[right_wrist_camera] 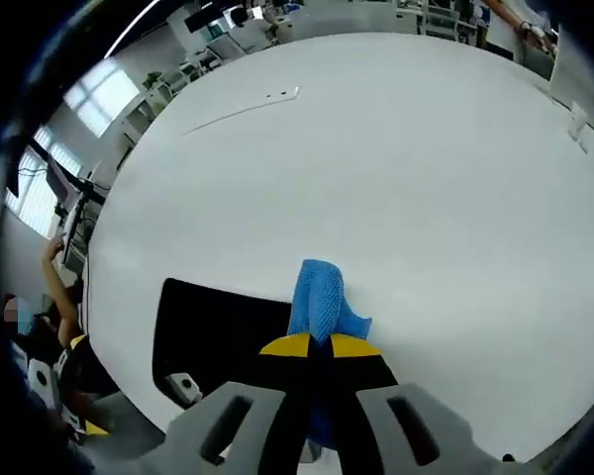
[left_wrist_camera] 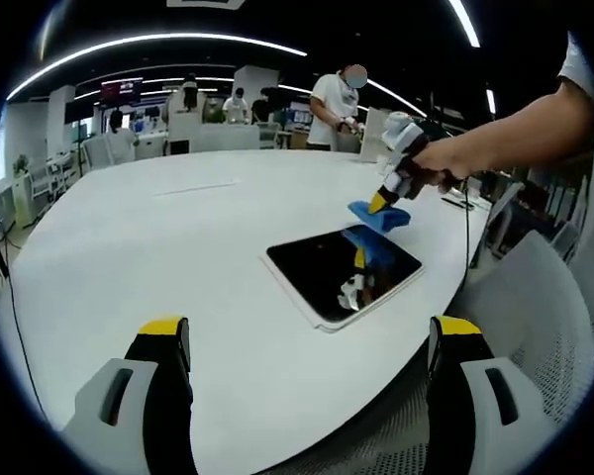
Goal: Wipe the mirror surface with the cleaning cloth until all visible marks leave the cleaned area.
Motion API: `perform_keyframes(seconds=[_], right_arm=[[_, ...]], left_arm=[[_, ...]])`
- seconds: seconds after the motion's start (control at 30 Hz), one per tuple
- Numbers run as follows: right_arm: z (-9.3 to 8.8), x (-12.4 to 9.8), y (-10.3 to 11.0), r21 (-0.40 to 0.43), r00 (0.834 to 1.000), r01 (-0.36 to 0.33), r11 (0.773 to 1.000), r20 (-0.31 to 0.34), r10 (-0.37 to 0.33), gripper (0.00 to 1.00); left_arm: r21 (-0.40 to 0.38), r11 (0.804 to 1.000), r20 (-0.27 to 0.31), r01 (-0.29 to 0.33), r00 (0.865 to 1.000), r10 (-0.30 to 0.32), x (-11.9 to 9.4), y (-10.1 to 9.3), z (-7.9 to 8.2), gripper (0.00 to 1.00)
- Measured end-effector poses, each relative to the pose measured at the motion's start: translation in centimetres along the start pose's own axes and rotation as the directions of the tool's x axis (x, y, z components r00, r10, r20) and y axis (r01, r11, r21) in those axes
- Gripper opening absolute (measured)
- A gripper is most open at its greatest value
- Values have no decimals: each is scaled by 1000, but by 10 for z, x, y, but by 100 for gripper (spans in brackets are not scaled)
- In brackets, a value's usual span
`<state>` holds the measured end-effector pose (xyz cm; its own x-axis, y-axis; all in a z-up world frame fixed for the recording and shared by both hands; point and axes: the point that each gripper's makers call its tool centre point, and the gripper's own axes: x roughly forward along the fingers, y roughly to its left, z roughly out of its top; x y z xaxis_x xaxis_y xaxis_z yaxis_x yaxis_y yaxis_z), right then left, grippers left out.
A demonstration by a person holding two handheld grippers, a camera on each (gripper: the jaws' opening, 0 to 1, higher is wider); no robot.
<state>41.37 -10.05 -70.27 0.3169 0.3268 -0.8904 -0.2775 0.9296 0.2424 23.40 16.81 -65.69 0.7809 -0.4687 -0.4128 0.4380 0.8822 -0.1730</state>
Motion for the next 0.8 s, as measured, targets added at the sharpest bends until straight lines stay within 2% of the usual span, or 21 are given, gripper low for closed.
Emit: perform_keyframes(seconds=[0.03,0.07,0.13,0.2,0.27,0.37,0.43,0.47,0.5,0.6,0.73,0.8], right_arm=[[-3,-2,-1,-1,1000,-16,1000,-15,16,0],[-3,-3,-5,-11,1000,-10,1000,-11,10,0],[-2,-4,-13,-25,1000,-10,1000,-4,10,0],[-8,-8,-20,-20,999,-28,999,-18,28,0],[-13,-15,-26,-27,999,-40,999,-24,40,0],[-20,-26,-36,-4,998,-58,998,-16,58,0],[-23,-32,-42,4,998,-54,999,-12,54,0],[-24,-34,-45,7,999,-53,999,-7,53,0],[-23,-36,-47,7,999,-51,999,2,51,0],[-23,-38,-56,13,999,-50,999,18,49,0],[-28,-32,-57,21,998,-55,998,7,55,0],[-32,-27,-56,19,999,-52,998,2,52,0]], left_arm=[[-23,1000,41,-15,999,16,-1,3,7,99],[-1,999,57,-33,998,33,-3,6,11,99],[11,999,50,-32,998,32,-3,4,9,99],[-9,997,46,-75,996,75,-5,12,8,99],[-19,996,53,-82,995,83,-5,14,8,99],[8,997,26,-71,997,71,-3,11,4,99],[17,995,12,-95,995,95,-4,14,3,99],[28,992,57,-126,991,124,-7,19,11,99],[21,992,74,-126,989,124,-8,19,14,99],[0,993,38,-120,992,120,-6,19,8,99],[8,994,40,-111,993,111,-6,18,7,99],[-6,995,23,-100,995,100,-4,17,3,99]])
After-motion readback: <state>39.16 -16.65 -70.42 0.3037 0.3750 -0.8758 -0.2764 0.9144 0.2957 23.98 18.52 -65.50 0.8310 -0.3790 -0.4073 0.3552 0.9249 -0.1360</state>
